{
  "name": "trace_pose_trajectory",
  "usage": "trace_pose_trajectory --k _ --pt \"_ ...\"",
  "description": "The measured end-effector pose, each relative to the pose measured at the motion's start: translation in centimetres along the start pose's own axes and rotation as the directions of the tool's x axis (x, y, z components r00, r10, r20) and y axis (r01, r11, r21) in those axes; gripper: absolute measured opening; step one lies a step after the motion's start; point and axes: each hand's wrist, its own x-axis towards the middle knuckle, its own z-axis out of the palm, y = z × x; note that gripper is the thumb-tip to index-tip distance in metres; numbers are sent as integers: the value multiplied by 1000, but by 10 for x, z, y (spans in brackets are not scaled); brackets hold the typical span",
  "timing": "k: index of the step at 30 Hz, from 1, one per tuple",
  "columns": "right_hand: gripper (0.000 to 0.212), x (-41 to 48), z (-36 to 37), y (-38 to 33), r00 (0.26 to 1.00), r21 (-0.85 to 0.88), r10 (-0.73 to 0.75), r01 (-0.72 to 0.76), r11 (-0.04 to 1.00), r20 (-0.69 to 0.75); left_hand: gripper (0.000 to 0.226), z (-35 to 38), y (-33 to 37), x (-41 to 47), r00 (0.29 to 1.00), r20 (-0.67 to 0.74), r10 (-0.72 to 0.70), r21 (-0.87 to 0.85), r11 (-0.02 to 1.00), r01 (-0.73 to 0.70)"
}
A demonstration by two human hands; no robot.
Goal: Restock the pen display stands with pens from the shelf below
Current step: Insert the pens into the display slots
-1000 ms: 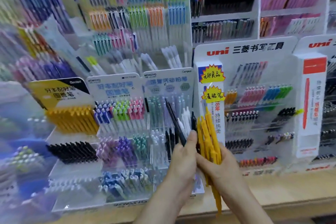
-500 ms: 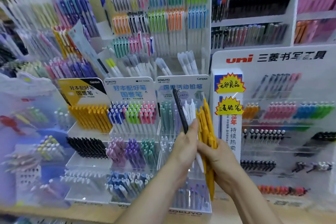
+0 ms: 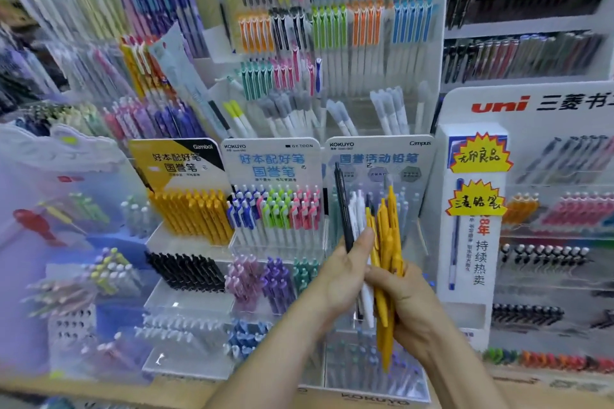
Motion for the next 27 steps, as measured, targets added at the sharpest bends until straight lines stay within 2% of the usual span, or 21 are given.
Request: trace_pose_trajectory --k 2,8,11,13,15,19,21,23,25,27 --pt "5 3 15 10 999 -11 -35 34 999 -42 54 -16 -7 1 999 29 -15 37 999 14" --pt "10 7 68 44 985 28 -78 84 996 -157 75 -70 -24 5 972 233 -40 72 997 23" --pt "16 7 86 57 975 44 -91 102 994 -204 61 -92 -21 -2 951 310 -9 86 996 -18" --pt "12 5 95 65 966 26 -84 93 995 -245 52 -102 -23 -5 933 360 -1 92 995 -34" --pt "19 4 100 72 956 11 -83 89 996 -282 54 -110 -24 -9 919 394 23 90 994 -63" --pt "18 -2 109 77 948 32 -123 138 990 -292 50 -117 -28 -9 943 328 62 -25 998 -56" --pt "31 -6 109 80 944 32 -132 148 988 -303 55 -121 -26 -7 954 292 74 -95 994 -48" --pt "44 -9 107 82 944 26 -126 140 990 -304 66 -128 -20 -3 970 210 120 -75 992 -106" --pt "44 -11 103 84 952 21 -111 122 992 -285 51 -140 -6 1 980 116 161 -143 979 -144" --pt "38 -12 97 85 963 7 -95 100 995 -252 34 -155 5 5 974 112 196 -244 956 -164"
